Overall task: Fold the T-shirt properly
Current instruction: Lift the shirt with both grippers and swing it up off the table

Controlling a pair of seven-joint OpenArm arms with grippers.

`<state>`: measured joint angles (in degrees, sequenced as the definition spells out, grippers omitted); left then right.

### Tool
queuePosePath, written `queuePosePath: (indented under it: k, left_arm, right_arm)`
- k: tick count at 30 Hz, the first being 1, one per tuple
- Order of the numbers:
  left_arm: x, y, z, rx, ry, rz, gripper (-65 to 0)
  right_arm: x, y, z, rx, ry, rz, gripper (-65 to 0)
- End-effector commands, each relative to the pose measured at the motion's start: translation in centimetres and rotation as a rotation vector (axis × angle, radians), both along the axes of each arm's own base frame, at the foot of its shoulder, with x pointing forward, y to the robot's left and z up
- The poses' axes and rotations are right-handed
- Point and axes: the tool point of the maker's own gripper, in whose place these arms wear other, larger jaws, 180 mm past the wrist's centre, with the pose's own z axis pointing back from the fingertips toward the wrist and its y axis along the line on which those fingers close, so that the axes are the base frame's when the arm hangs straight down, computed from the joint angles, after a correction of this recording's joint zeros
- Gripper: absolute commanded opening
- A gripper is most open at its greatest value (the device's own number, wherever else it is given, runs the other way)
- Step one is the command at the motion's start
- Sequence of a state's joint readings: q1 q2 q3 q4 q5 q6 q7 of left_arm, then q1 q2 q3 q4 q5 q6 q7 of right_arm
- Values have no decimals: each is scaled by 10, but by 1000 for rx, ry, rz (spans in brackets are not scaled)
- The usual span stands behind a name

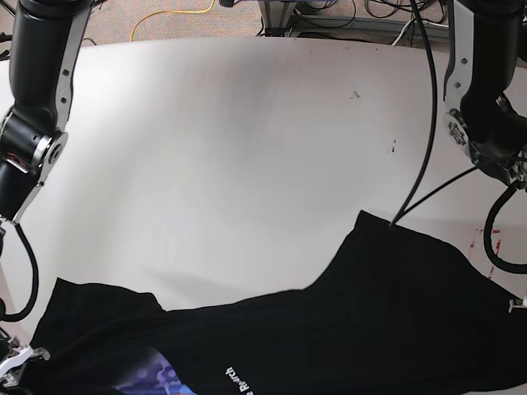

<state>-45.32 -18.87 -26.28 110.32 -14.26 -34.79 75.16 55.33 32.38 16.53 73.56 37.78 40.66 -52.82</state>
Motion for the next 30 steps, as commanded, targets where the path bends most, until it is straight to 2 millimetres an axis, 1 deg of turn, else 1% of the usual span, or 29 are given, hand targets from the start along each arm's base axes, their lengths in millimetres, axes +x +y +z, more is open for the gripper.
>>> queuePosePath:
  k: [1, 4, 5, 8, 10, 11, 13, 14, 17, 18, 19, 23, 24, 25, 27, 28, 30]
  left_arm:
    - [-9, 16, 21, 26, -37, 67, -635]
    - [-10, 18, 20, 24, -22, 78, -635]
    - [-10, 18, 18, 24, -14, 80, -635]
    - [-10, 16, 12, 26, 3, 68, -635]
    - [-8, 13, -4, 41, 42, 47, -635]
    - [-8, 12, -12, 47, 64, 38, -635]
    - [-8, 9, -34, 56, 117, 19, -635]
    - [-9, 8, -41, 60, 136, 16, -635]
    - [-12, 3, -70, 87, 209, -21, -636]
    - [-14, 1, -85, 85, 246, -34, -636]
    - [-15, 1, -90, 83, 258, -39, -636]
    - [-33, 4, -140, 57, 378, -41, -637]
    - [-36, 6, -148, 52, 396, -37, -637]
    - [-43, 10, -160, 42, 426, -29, -637]
    - [-54, 14, -180, 34, 479, -18, -637]
    - [-60, 16, -189, 27, 502, -13, -637]
    - [-70, 19, -203, 19, 537, -5, -637]
  right_arm:
    - [-10, -18, 36, 22, -82, -23, -650]
    - [-17, -27, 36, 26, -73, -21, -650]
    - [-19, -28, 33, 31, -60, -17, -650]
    - [-26, -33, 15, 57, -21, -5, -650]
    - [-35, -37, -1, 85, -10, 2, -650]
    - [-39, -37, -10, 90, -2, 2, -650]
    - [-47, -39, -34, 86, 35, -9, -650]
    - [-51, -39, -41, 81, 46, -13, -650]
    - [-63, -30, -72, 72, 89, -10, -650]
    - [-70, -27, -85, 68, 106, -12, -650]
    - [-73, -26, -93, 69, 118, -13, -650]
    - [-102, -17, -137, 62, 184, -23, -650]
    - [-107, -15, -144, 62, 195, -23, -650]
    - [-117, -12, -158, 68, 217, -27, -650]
    - [-132, -11, -174, 73, 247, -44, -650]
    - [-141, -10, -186, 87, 269, -52, -650]
    - [-152, -7, -203, 113, 299, -62, -650]
